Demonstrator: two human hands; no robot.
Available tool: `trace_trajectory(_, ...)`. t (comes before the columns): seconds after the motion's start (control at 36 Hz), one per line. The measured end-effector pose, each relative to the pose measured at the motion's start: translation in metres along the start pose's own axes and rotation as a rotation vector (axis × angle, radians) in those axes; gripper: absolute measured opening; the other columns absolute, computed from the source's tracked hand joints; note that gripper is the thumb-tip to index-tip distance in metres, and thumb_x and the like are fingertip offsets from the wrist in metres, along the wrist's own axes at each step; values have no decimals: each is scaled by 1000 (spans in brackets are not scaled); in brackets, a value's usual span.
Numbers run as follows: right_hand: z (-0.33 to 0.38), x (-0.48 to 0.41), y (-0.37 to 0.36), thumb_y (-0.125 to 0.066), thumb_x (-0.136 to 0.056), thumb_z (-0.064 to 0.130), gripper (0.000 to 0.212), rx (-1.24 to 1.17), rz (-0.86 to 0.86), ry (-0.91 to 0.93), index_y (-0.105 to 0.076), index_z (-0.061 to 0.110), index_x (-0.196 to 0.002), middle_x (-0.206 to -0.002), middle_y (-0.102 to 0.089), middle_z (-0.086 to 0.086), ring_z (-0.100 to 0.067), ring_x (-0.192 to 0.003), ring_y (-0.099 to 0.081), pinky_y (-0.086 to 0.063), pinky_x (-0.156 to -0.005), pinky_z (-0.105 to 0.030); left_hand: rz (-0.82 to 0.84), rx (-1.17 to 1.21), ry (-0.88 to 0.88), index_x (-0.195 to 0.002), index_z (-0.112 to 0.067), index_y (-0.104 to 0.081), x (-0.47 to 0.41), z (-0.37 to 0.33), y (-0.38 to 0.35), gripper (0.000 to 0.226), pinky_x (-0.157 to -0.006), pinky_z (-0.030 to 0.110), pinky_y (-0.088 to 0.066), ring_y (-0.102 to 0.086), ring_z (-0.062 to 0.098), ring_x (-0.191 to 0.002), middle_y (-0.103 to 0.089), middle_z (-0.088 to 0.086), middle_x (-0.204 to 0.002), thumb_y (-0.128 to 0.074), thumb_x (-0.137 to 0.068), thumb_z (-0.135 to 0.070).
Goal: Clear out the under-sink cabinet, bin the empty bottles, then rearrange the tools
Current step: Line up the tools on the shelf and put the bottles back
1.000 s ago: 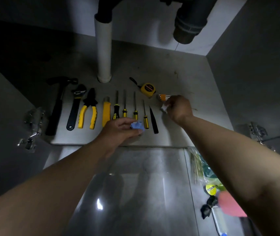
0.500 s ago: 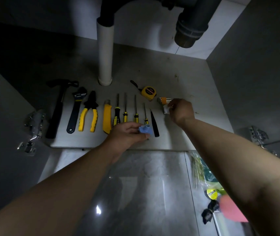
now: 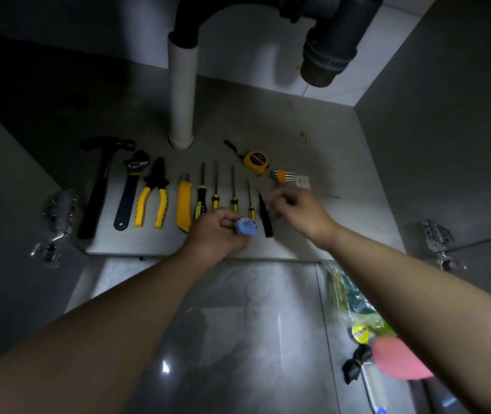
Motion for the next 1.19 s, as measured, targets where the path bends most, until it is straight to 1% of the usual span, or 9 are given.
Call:
trace_trajectory(0.06, 9, 21, -23, -66, -95, 17, 18, -139, 178, 6, -69, 11, -112, -87, -68, -4, -13, -79, -63, -51, -70, -22, -19, -51, -20, -120, -3, -67, -1, -5, -1, 47, -83, 21, -56, -71, 17, -99, -74, 7, -112, -86, -77, -5)
trace_trajectory(0.11, 16, 35, -33, -72, -91, 13, 21, -173, 210, 21, -68, 6, -110, -81, -63, -11, -19, -73, -59, -48, -68, -27, -42, -92, -36, -115, -6, -69, -1, -8, -2, 45, -86, 28, -58, -72, 16, -96, -75, 4, -106, -89, -74, -10)
trace_trajectory(0.17, 20, 41, -32, -73, -90, 9, 17, -196, 163, 39, -68, 3, -105, -81, -62, -17, -23, -73, -56, -47, -70, -37, -46, -108, -57, -110, -9, -71, -2, -10, -5, 42, -83, 26, -58, -72, 15, -93, -75, 2, -101, -90, -72, -12)
trace_trajectory(0.25, 19, 45, -27, -74, -87, 9, 10, -151, 64, 53, -70, 5, -95, -84, -67, -19, -21, -72, -59, -53, -75, -44, -56, -122, -83, -107, -12, -71, -3, -8, -8, 42, -67, 8, -53, -70, 6, -85, -75, -4, -96, -91, -70, -14)
trace_trajectory(0.33, 9, 46, -22, -74, -86, 10, 5, -91, -1, 26, -71, 11, -91, -84, -70, -12, -20, -73, -62, -56, -76, -41, -37, -133, -85, -114, -15, -67, -1, -4, -13, 49, -76, 14, -56, -70, 11, -91, -71, -3, -104, -91, -71, -17)
trace_trajectory(0.44, -18, 40, 1, -72, -87, 10, 9, 38, -142, -55, -70, 19, -84, -82, -69, 1, -11, -74, -62, -51, -69, -24, 39, -607, -187, -133, -20, -61, 6, -4, -22, 50, -93, 37, -55, -64, 17, -105, -62, -2, -125, -78, -87, -29)
trace_trajectory(0.64, -54, 17, 27, -71, -88, 12, 7, 144, -271, -221, -71, 18, -88, -91, -72, 1, -16, -88, -66, -52, -79, -25, 202, -1107, -266, -126, -18, -63, 20, 10, -41, 33, -88, 35, -51, -42, 20, -125, -50, -2, -134, -56, -94, -16)
trace_trajectory(0.86, -56, 4, 25, -69, -89, 12, 6, 188, -282, -251, -72, 17, -92, -97, -72, -5, -18, -89, -65, -43, -75, -20, 261, -1204, -130, -128, -14, -62, 21, 5, -56, 33, -88, 41, -50, -34, 28, -130, -39, 6, -138, -56, -97, -23)
trace_trajectory(1.19, -50, 9, 20, -72, -90, 20, 20, 171, -200, -238, -69, 15, -109, -109, -69, -6, -21, -100, -64, -49, -84, -25, 269, -1164, -77, -144, -17, -49, 26, 18, -61, 55, -97, 42, -47, -23, 30, -138, -27, 5, -151, -59, -93, -36)
Point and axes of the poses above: each hand's wrist, its own x-axis away from the middle knuckle, its own y-axis out of the back of the hand, z = x × y, the point moved 10 cm from there along -x, towards the middle knuckle
